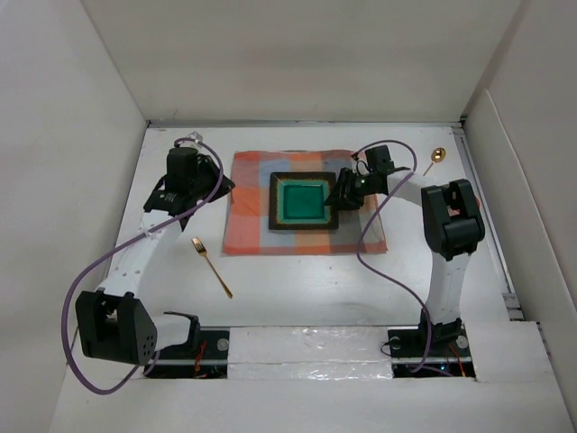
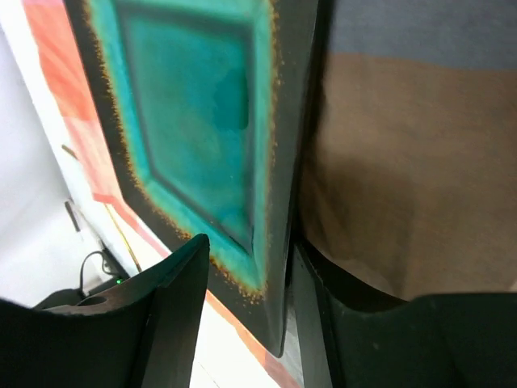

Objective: Set the dinner table for one person

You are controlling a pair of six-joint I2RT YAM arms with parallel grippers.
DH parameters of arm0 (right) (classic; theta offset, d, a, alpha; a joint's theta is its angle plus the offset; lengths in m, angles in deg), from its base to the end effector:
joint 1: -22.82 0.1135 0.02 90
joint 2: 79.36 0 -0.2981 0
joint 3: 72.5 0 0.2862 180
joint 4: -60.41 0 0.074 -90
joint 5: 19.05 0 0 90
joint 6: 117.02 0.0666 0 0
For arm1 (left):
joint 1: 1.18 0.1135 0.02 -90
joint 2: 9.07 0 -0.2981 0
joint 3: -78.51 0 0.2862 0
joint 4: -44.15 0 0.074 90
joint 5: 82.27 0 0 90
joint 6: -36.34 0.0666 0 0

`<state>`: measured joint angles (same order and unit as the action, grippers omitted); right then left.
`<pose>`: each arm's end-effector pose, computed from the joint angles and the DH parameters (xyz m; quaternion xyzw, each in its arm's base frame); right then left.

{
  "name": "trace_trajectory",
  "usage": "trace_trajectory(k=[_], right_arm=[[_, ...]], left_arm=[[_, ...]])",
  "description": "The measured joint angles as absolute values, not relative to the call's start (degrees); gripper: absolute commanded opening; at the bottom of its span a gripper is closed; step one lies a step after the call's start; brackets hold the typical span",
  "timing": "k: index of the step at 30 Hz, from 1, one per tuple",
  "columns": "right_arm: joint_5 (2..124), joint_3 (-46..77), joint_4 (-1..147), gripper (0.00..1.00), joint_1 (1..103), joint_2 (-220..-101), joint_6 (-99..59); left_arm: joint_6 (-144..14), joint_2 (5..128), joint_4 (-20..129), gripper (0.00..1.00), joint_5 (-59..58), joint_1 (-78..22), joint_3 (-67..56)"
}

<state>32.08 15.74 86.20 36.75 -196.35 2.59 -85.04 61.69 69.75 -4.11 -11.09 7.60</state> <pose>0.4551 0.1559 0.1390 0.0221 0.9037 0.4008 0.1492 0.3263 -0.0709 0.3359 -0.1025 0.8365 -0.2689 0.4663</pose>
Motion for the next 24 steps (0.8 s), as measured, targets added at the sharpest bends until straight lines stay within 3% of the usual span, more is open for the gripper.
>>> trace_trajectory(k=[6, 9, 10, 12, 13, 19, 22, 23, 24], right_arm=[[39.18, 16.13, 91.32, 0.52, 37.45, -194.36, 0.51], [46.09, 17.07, 96.04, 0.5, 37.89, -189.7, -0.54], [48.23, 17.31, 97.15, 0.43, 37.93, -187.45, -0.8], [52.16, 17.49, 98.81, 0.07, 37.82, -182.18, -1.33], [53.83, 17.42, 99.56, 0.0, 37.52, -179.21, -1.15], [69.28, 16.5, 102.4, 0.01, 32.95, -157.59, 0.97], [76.05, 17.84, 104.28, 0.2, 26.26, -150.99, 1.62], [78.04, 18.45, 105.02, 0.34, 23.94, -150.38, 1.71], [79.97, 18.84, 105.66, 0.4, 21.74, -150.21, 1.82]], left_arm=[[-85.02, 62.06, 69.35, 0.0, -4.31, -11.09, 7.62], [-84.86, 62.09, 69.48, 0.06, -4.7, -11.09, 7.56], [-84.71, 62.13, 69.7, 0.09, -5.07, -11.09, 7.47], [-84.32, 62.35, 70.64, 0.12, -5.99, -11.09, 6.9], [-84.08, 62.44, 71.1, 0.14, -6.49, -11.09, 6.55], [-80.65, 61.63, 74.66, 0.18, -8.24, -11.16, 4.76], [-78.44, 60.6, 76.83, 0.23, -7.52, -12.71, 4.61], [-77.87, 60.34, 77.35, 0.23, -7.28, -13.83, 4.61], [-77.45, 60.12, 77.64, 0.24, -7.28, -15.03, 4.61]])
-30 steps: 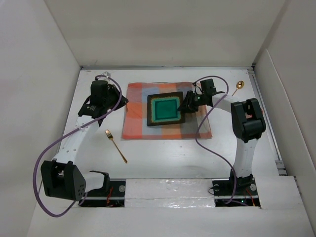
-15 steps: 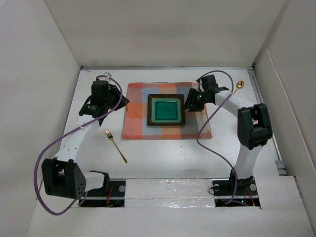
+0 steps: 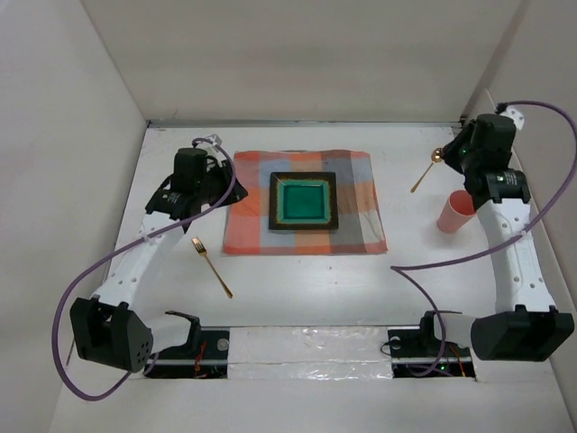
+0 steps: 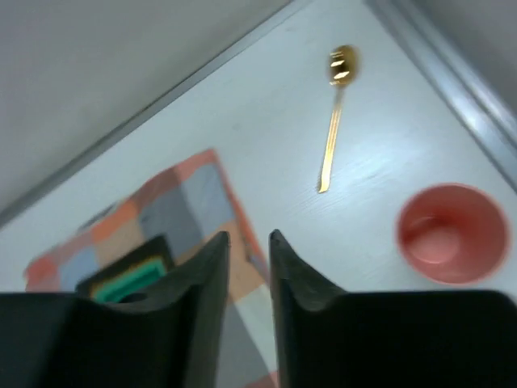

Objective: Set the dinner table for one person

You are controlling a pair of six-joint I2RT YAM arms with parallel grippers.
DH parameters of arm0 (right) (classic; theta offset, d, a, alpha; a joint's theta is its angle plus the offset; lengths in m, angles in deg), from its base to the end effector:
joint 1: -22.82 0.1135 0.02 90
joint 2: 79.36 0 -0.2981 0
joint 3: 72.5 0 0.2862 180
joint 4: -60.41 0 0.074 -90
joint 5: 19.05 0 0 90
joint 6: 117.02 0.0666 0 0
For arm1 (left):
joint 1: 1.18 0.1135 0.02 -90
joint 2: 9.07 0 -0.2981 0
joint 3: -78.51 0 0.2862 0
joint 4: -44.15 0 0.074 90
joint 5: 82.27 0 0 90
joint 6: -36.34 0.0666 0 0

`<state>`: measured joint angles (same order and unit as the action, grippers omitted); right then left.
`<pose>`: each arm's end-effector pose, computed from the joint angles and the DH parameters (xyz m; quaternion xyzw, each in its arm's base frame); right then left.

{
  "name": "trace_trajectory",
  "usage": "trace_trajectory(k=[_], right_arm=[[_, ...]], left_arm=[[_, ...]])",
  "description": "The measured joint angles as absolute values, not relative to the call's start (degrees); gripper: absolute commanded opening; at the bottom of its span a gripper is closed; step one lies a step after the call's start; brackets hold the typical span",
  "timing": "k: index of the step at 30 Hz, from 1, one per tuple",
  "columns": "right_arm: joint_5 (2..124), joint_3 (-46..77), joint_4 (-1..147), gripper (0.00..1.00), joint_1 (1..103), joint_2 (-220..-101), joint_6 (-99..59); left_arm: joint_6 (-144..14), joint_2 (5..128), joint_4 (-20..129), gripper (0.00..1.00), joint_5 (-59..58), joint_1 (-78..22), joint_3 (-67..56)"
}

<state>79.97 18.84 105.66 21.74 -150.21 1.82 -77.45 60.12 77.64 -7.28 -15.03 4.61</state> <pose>0.3170 -0.0164 0.4367 0.2577 0.8003 0.0646 0.5376 0.3071 -0.0935 0.3491 -0.0077 0.8558 -0.2693 0.4416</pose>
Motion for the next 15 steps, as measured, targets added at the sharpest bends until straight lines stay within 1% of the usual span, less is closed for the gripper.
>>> trace_trajectory(k=[1, 4, 9, 15], right_arm=[[81.71, 18.91, 106.12, 0.48, 20.03, -150.27, 1.86], [84.01, 18.76, 107.93, 0.53, 17.3, -152.13, 1.71], [85.39, 17.75, 112.41, 0.54, 14.39, -159.45, 1.08], [85.36, 16.92, 113.44, 0.52, 11.16, -162.45, 0.53]], left_arm=[[-77.08, 59.9, 77.72, 0.25, -7.59, -15.97, 4.63], [-76.51, 59.03, 77.83, 0.26, -8.85, -17.32, 5.33], [-76.16, 57.87, 77.94, 0.26, -9.64, -17.19, 6.66], [-76.16, 57.26, 77.92, 0.26, -10.14, -17.19, 7.93]])
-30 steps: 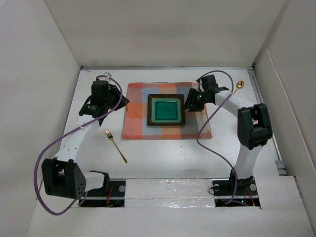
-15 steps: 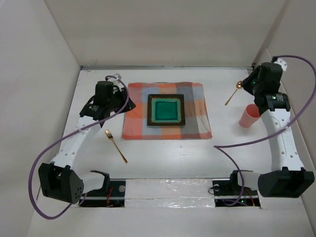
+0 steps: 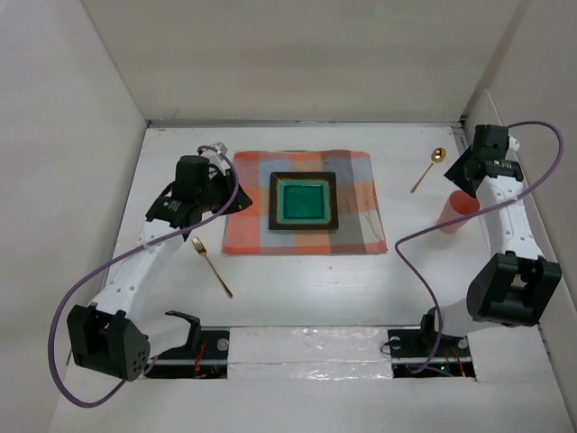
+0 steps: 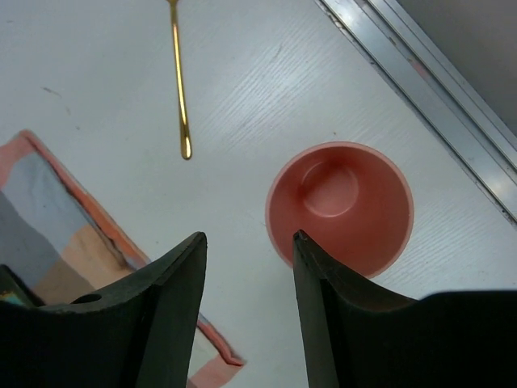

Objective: Set the dinner table for one person

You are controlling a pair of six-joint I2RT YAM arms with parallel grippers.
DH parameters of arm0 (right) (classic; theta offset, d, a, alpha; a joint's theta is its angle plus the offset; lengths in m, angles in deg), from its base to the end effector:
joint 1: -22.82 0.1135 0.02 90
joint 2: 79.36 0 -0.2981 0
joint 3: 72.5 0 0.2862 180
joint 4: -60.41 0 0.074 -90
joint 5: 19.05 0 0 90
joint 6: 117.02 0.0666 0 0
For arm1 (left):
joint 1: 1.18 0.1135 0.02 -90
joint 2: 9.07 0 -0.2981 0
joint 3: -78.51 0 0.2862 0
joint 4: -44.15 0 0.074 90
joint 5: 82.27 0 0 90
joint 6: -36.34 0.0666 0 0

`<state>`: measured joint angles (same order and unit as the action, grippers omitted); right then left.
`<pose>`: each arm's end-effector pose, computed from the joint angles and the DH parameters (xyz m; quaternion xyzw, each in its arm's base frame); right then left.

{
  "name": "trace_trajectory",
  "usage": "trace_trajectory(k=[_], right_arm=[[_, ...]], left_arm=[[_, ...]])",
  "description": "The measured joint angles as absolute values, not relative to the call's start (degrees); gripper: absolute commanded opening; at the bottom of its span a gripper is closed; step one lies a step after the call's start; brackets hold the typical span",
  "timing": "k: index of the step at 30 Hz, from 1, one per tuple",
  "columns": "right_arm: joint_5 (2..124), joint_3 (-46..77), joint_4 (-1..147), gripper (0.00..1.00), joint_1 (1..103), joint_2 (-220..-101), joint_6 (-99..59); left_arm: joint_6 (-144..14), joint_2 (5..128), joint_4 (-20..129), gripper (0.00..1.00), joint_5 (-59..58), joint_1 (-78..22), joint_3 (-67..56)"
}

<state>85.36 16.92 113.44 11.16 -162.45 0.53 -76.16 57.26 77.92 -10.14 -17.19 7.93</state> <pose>0.3527 -0.0897 0.3402 0.3530 0.8531 -0.0649 0.3786 0.2878 -0.1038 0.3400 0.0298 0.8565 -0.2907 0.4254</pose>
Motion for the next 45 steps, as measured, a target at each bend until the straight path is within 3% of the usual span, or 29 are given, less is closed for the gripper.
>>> trace_trajectory(k=[12, 16, 23, 28, 37, 45], right_arm=[[80.36, 11.37, 111.03, 0.44, 8.16, -167.87, 0.05], [79.53, 10.67, 109.92, 0.0, 8.18, -168.98, -0.34], [84.64, 12.72, 110.16, 0.0, 11.86, -166.9, -0.47], [85.69, 26.86, 111.73, 0.0, 21.47, -170.34, -2.73], [83.05, 52.0, 113.04, 0.0, 35.75, -188.35, -8.74], [81.17, 65.62, 118.86, 0.0, 40.88, -204.91, -11.73]], left_arm=[[-76.19, 57.17, 77.44, 0.26, -10.45, -17.19, 8.43], [-76.21, 57.17, 76.94, 0.25, -10.73, -17.21, 8.67], [-76.51, 57.3, 76.17, 0.25, -11.32, -17.19, 9.44], [-76.93, 58.26, 75.15, 0.25, -12.07, -17.19, 9.46], [-76.54, 58.3, 74.71, 0.25, -11.48, -17.59, 10.49], [-70.46, 59.31, 77.18, 0.25, 2.36, -28.21, 5.09]])
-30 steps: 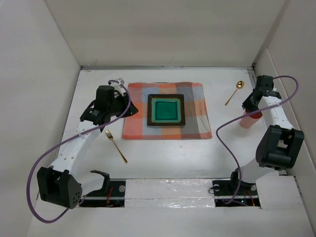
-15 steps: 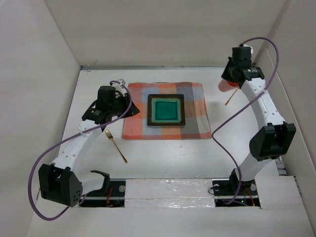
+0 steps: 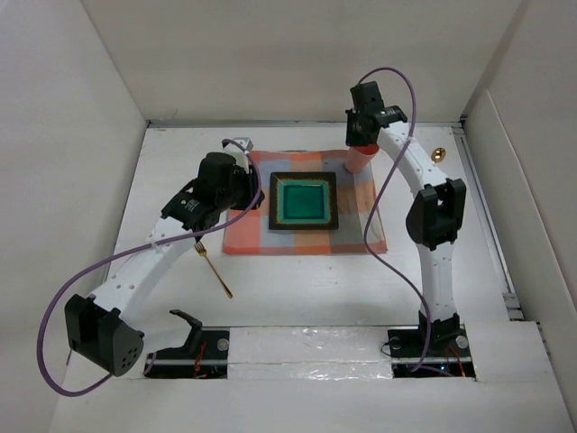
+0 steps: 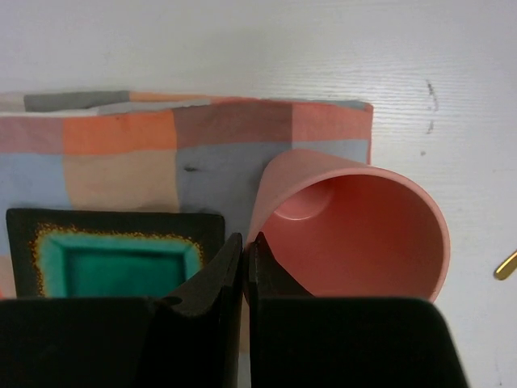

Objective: Set the dinner table for one person

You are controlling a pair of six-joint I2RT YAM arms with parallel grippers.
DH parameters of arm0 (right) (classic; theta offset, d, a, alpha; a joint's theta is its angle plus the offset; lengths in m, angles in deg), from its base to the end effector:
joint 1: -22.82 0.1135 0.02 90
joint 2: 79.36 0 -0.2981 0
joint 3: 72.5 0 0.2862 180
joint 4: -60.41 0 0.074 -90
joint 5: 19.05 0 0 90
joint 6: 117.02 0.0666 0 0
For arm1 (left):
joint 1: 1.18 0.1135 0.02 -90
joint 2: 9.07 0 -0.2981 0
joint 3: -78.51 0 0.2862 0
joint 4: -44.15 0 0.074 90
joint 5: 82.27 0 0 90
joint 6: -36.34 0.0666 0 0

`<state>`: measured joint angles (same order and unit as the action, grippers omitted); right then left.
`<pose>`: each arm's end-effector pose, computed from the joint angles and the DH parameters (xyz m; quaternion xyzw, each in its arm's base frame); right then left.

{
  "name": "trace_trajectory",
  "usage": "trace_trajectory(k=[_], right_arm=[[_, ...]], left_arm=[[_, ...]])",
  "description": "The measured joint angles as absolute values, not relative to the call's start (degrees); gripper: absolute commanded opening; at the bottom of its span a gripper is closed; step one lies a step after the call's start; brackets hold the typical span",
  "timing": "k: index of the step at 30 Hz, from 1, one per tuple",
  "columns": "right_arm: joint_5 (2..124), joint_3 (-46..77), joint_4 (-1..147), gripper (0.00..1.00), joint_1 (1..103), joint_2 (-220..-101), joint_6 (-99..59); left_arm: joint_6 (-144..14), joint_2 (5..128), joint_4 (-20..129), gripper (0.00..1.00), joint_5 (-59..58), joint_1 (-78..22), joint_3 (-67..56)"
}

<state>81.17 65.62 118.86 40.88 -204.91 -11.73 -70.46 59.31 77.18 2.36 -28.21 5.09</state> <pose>0.5454 0.1654 0.3181 0.0111 0.9236 0.0283 0.3820 0.2815 -0.1506 0.3499 0.1004 0.8506 -0.2293 0.4624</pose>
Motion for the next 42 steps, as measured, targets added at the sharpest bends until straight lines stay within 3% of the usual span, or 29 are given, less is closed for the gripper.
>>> trace_trajectory(k=[18, 21, 22, 25, 31, 34, 36, 40, 42], right_arm=[[82.35, 70.05, 120.98, 0.0, 42.0, -211.38, -14.0], [83.11, 70.08, 120.1, 0.17, 42.3, -212.02, -13.98], [83.49, 70.08, 120.08, 0.28, 42.41, -212.02, -13.98], [84.34, 70.08, 120.19, 0.42, 42.43, -212.02, -14.0], [84.12, 72.0, 120.28, 0.58, 42.06, -211.62, -13.52], [82.28, 71.96, 120.54, 0.59, 41.45, -209.44, -12.58], [80.95, 70.25, 119.73, 0.57, 40.2, -206.07, -11.6], [78.2, 57.36, 113.17, 0.0, 34.52, -192.13, -8.23], [77.26, 49.31, 109.37, 0.0, 29.28, -184.5, -5.89]], left_arm=[[-70.29, 58.48, 74.01, 0.26, 4.61, -29.06, -0.09], [-70.33, 58.55, 74.12, 0.26, 4.48, -29.08, 0.35], [-70.39, 58.57, 74.1, 0.26, 4.39, -29.08, 0.39], [-70.64, 58.59, 74.07, 0.26, 4.06, -29.08, 0.39], [-70.96, 59.18, 74.03, 0.26, 3.26, -29.08, 0.41], [-71.16, 59.92, 74.01, 0.26, 3.21, -29.08, 0.41], [-71.31, 60.4, 73.96, 0.26, 3.19, -29.08, 0.41], [-71.53, 60.93, 73.53, 0.25, 3.17, -29.08, 0.41], [-71.64, 61.06, 73.2, 0.17, 3.02, -29.06, 0.41]])
